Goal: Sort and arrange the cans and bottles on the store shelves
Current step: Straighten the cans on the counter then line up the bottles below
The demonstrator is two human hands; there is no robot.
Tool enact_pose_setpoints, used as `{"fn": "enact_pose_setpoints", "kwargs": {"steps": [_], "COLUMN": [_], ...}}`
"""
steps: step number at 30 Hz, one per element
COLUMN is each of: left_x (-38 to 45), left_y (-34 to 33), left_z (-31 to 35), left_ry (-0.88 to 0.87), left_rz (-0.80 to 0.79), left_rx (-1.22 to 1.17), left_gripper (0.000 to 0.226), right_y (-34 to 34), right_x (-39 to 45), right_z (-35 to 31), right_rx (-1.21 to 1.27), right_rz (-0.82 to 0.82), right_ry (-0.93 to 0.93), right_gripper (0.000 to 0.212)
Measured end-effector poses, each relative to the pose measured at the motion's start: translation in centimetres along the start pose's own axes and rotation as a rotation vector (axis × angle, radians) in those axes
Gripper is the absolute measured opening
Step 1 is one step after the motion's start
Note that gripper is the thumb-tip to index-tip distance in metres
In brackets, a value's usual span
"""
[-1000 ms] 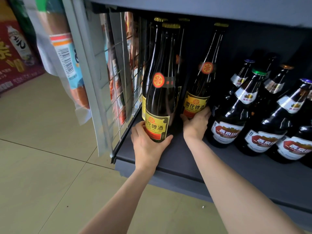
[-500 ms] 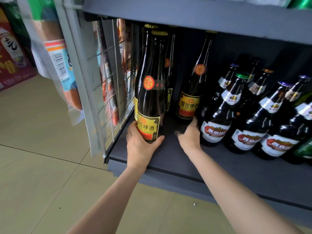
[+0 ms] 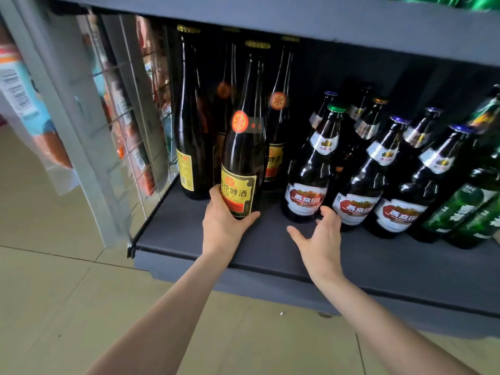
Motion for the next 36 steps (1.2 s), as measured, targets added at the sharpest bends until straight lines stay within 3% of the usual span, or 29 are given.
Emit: {"fn": "enact_pose_setpoints", "kwargs": {"steps": [3, 10, 15, 22, 36], "left_x": [0.2, 0.3, 0.2, 0.1, -1.1], "left_y": [-1.8, -4.7, -5.5, -4.8, -6.2], "left_z": [0.7, 1.7, 2.4, 1.3, 2.8], "left_ry": [-0.011, -0.012, -0.035, -0.088, 0.046], "left_rz": [0.000, 0.076, 0.112, -0.036, 0.183], "left_rx": [0.004, 0.004, 0.082, 0.069, 0.131], "left_gripper": [0.087, 0.087, 0.088, 0.088, 0.081], "right_y": [-0.6, -1.5, -1.4, -1.5, -1.9], "right_x": [1.0, 1.7, 1.7, 1.8, 1.7], "right_z": [-0.3, 0.3, 0.4, 0.5, 0.3], "right_rx": [0.088, 0.189, 0.197, 0.185, 0.159], "right_rz": [0.053, 0.245, 0.253, 0.248, 0.246], "right_ry": [-0.019, -0.080, -0.058, -0.048, -0.071], "right_gripper": [0.078, 0.066, 0.063, 0.063, 0.060]}}
Point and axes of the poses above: each hand's wrist, its own x-axis towards the middle knuckle, its own y-axis out of the back of the hand, z = x × y, the point moved 4 cm from there along x, towards the middle knuckle, and after that the axes turned 6 degrees about z, right-handed, at the moved point
